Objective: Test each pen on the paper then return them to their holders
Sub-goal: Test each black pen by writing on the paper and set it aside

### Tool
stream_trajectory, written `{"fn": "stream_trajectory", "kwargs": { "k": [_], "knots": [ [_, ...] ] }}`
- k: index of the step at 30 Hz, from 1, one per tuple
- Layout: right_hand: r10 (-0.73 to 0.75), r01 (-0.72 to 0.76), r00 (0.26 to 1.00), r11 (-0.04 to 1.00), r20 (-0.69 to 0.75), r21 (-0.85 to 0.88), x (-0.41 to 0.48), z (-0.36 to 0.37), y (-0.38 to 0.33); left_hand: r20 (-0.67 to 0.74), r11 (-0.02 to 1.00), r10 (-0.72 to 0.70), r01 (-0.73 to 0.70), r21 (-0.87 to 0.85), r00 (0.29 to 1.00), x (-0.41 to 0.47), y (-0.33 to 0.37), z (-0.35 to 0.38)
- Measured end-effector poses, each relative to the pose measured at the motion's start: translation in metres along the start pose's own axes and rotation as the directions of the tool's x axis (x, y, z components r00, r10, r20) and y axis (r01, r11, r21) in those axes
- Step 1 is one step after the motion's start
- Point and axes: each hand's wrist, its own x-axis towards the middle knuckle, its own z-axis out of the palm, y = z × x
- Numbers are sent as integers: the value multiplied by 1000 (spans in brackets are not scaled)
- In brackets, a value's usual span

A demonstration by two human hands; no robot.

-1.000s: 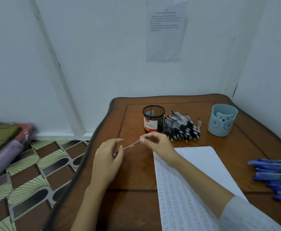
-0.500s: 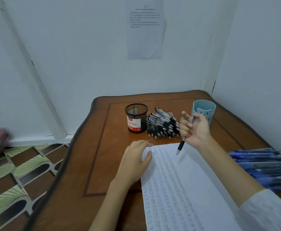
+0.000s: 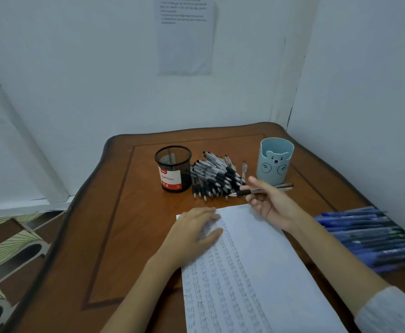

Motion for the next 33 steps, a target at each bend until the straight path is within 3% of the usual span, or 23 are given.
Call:
{"fn": "stream_trajectory", "kwargs": {
  "k": [4,11,17,23,33],
  "knots": [
    [-135,124,990,964,-33,-236,5,11,14,3,999,26,-25,-19,1000,-1,-2,1],
    [-332,306,943,903,-38,-302,17,27,22,13,999,47,-47,-2,999,0,-3,1],
    [-555,429,829,703,-61,-567,21,28,39,-4,999,45,-45,-16,999,2,-4,1],
    [-578,451,816,632,6,-630,26,24,40,-9,998,56,-56,6,998,4,-3,0],
    [-570,447,821,623,19,-642,28,24,42,-7,998,59,-59,2,998,4,-2,-1]
  ]
}}
